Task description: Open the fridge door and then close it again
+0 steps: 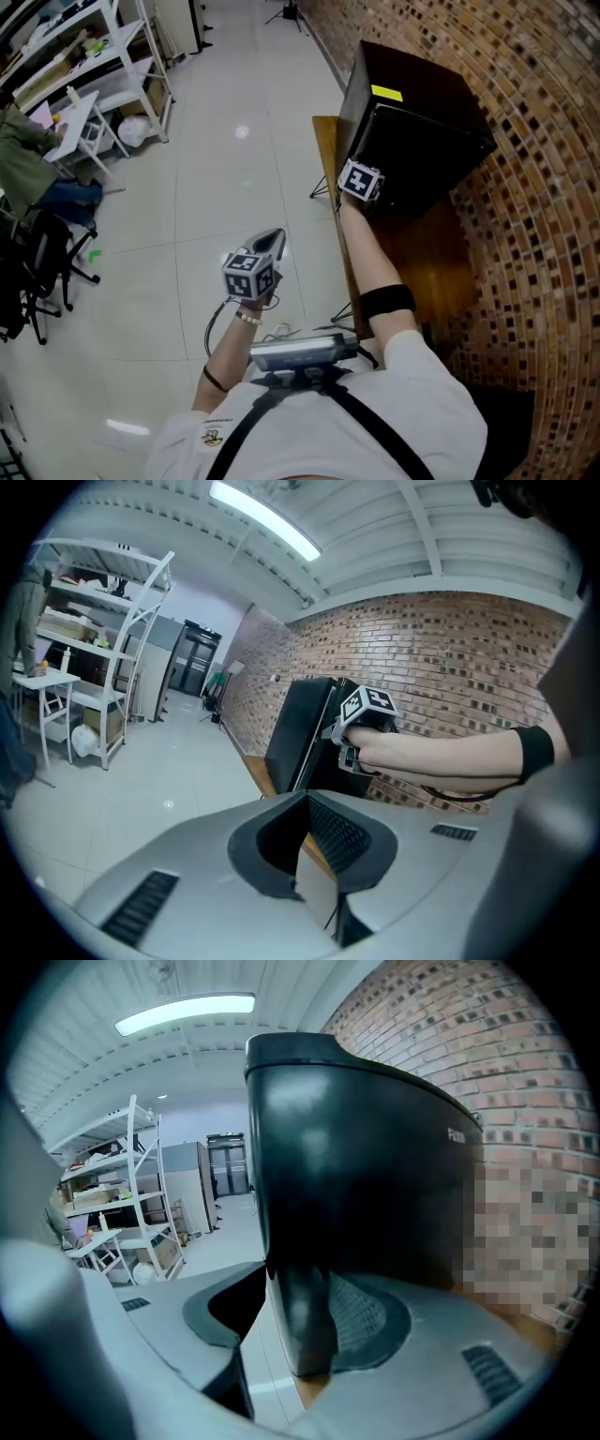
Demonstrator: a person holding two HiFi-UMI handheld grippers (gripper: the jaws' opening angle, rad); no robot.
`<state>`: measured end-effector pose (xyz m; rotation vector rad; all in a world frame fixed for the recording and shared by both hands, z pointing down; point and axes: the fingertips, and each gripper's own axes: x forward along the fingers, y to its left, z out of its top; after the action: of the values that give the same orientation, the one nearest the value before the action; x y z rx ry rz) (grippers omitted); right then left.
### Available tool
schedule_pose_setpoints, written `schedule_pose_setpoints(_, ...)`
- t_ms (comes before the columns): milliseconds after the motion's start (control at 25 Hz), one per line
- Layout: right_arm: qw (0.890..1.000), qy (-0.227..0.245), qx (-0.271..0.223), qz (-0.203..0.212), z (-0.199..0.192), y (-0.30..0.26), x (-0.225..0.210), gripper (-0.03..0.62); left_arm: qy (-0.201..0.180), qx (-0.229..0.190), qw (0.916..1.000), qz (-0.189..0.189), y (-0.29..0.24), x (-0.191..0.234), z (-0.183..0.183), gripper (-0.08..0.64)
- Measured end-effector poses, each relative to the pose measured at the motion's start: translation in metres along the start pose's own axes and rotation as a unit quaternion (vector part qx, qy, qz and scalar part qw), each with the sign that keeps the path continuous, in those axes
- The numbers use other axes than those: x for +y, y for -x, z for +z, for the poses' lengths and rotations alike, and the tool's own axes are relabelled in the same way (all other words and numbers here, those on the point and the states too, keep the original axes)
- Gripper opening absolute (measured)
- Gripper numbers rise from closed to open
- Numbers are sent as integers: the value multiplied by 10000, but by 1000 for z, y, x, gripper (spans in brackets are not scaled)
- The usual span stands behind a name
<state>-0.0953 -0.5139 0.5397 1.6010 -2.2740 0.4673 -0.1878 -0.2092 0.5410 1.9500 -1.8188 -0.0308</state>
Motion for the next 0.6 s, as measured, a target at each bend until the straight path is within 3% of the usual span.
schedule_pose_setpoints(600, 9993, 328, -121, -149, 23, -38, 6, 227, 198, 159, 9997, -34, 5, 33, -14, 2)
